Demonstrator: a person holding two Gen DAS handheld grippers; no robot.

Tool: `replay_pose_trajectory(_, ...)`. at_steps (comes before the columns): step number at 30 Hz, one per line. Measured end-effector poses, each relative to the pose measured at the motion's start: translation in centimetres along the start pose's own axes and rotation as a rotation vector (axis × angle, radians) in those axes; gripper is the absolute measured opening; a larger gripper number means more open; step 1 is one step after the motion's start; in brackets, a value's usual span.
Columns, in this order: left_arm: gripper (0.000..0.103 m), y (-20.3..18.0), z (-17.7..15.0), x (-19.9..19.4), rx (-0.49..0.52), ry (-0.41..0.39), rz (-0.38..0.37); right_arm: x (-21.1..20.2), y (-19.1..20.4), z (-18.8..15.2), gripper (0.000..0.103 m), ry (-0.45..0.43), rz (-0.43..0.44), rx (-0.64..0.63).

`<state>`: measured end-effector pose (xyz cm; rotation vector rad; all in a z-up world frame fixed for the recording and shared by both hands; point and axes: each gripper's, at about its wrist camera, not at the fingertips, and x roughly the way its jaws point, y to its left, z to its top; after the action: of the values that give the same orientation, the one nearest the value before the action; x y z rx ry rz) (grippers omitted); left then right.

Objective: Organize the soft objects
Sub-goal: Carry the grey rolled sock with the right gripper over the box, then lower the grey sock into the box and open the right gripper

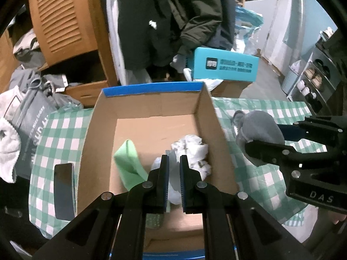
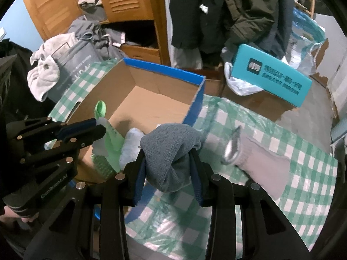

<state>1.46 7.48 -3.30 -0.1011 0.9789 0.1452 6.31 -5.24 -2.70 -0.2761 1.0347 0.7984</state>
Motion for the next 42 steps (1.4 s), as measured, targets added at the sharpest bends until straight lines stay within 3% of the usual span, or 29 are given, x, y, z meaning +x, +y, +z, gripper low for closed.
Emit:
replay_pose_trajectory(18,0.012,3.6,-0.7,1.4,-0.064,0.034,0.052,4.6,3.6,1.4,0.037,0.096,0.028,-0.058)
replay_pose_trajectory(22,0.017,3.9,-0.7,1.4,-0.071,0.038,0.049,4.8,3.8,1.5,0.037,0.102,0.03,-0.059)
replay_pose_trajectory(24,0.02,3.9,-0.7,1.4,-0.07,0.041,0.058,5.0,3.9,1.5,0.046,0.107,0.036,-0.057)
replay_pose_trajectory(28,0.039,4.0,-0.7,1.1,-0.061,0.026,0.098,4.7,4.0,1.5,0.058,0.092,0.031,-0.06)
replay_pose_trajectory(31,0.045,4.1,-0.6,0.9,-0.061,0.018,0.11,4.5,3.8,1.4,0.06,0.086,0.027,-0.06)
replay_pose_trajectory(39,0.046,3.6,-0.4,0.8,-0.066,0.025,0.095,3.4,2.0,0.9,0.066,0.063,0.005,-0.026)
replay_pose_trajectory(42,0.056,3.0,-0.2,0.7,-0.071,0.024,0.074,2.8,1.0,0.6,0.067,0.053,0.0,-0.007)
